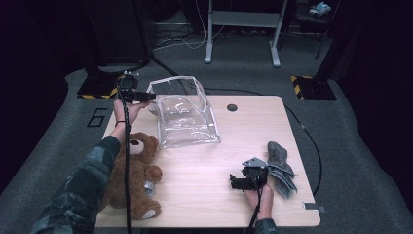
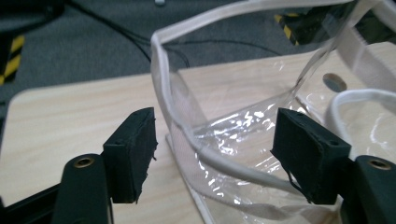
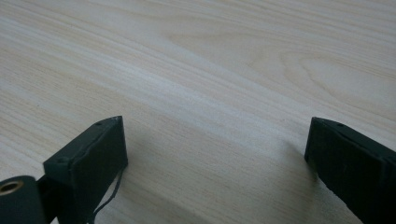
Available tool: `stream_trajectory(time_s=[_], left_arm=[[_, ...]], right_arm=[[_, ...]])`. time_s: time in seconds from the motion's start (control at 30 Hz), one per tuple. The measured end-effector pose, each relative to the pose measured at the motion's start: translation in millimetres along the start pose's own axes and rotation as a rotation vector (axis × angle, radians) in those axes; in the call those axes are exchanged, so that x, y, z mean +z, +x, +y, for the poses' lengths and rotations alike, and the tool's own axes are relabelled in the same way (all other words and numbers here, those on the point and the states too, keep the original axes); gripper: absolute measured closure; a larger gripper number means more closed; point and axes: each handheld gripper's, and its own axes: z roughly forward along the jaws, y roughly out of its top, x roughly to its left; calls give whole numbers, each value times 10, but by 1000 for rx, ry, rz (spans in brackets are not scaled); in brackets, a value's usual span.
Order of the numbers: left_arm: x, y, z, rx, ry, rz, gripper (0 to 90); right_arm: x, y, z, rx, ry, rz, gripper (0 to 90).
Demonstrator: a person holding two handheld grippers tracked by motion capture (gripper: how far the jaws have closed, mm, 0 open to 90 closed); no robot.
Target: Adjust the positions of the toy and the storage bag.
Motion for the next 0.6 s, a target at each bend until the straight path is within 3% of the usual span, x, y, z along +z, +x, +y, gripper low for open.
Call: stream_trajectory(time_s=[0.07, 0.13, 0.23, 0.27, 0.33, 0.4, 0.6], left_arm=[[31, 13, -23, -16, 25, -36, 327], [46, -5, -34, -31, 31, -64, 423], [64, -39, -39, -1, 60, -96, 545], [65, -71, -41, 10, 51, -94, 567], [65, -100, -42, 49, 31, -135, 654], [77, -149, -46, 59, 11, -134, 692], [91, -279, -53, 138, 8, -202, 760]], right_arm=[[-2, 1, -1, 1, 1, -3, 50], [-2, 1, -1, 1, 1, -3, 50], [-2, 1, -1, 1, 1, -2, 50], [-2, 1, -1, 1, 1, -2, 51], [-3, 0, -2, 0, -2, 4, 64], [-7, 0, -4, -8, -4, 5, 73], [-22, -21, 2, 9, -5, 10, 104]])
